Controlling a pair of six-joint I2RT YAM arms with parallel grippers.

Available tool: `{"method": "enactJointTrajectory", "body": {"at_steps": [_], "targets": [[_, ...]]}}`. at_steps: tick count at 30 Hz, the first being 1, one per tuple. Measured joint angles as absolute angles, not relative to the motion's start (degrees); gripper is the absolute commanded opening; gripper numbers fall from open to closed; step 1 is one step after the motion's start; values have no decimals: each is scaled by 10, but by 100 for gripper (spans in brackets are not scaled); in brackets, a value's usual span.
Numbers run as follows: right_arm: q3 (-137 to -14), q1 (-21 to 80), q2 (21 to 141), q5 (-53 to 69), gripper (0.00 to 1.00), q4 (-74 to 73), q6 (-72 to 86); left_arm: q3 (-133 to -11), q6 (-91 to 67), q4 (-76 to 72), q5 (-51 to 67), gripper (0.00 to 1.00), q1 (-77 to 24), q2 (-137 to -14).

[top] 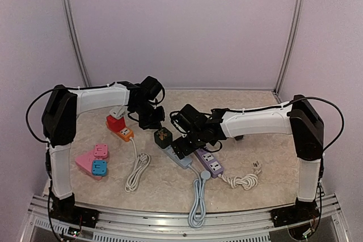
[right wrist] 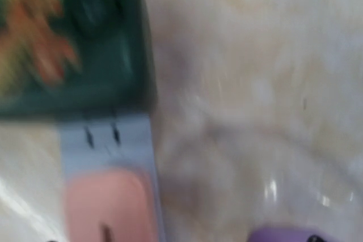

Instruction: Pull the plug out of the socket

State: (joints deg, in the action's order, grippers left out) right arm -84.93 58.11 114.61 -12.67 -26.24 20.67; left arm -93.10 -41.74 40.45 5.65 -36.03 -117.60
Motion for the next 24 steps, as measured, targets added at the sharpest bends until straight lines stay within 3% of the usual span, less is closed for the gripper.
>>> {"method": "enactJointTrajectory", "body": {"at_steps": [9,17,24], "targets": [[-807,581,1131,-123,82,-261,207,-907,-414,412,58,2,-352,-1147],[-807,581,1128,-111,66,-256,201,-860,-409,423,61,2,-335,-1037],[-813,581,1128,-93,64,-255,197,-846,-412,408,89,2,-355,-1002]]}}
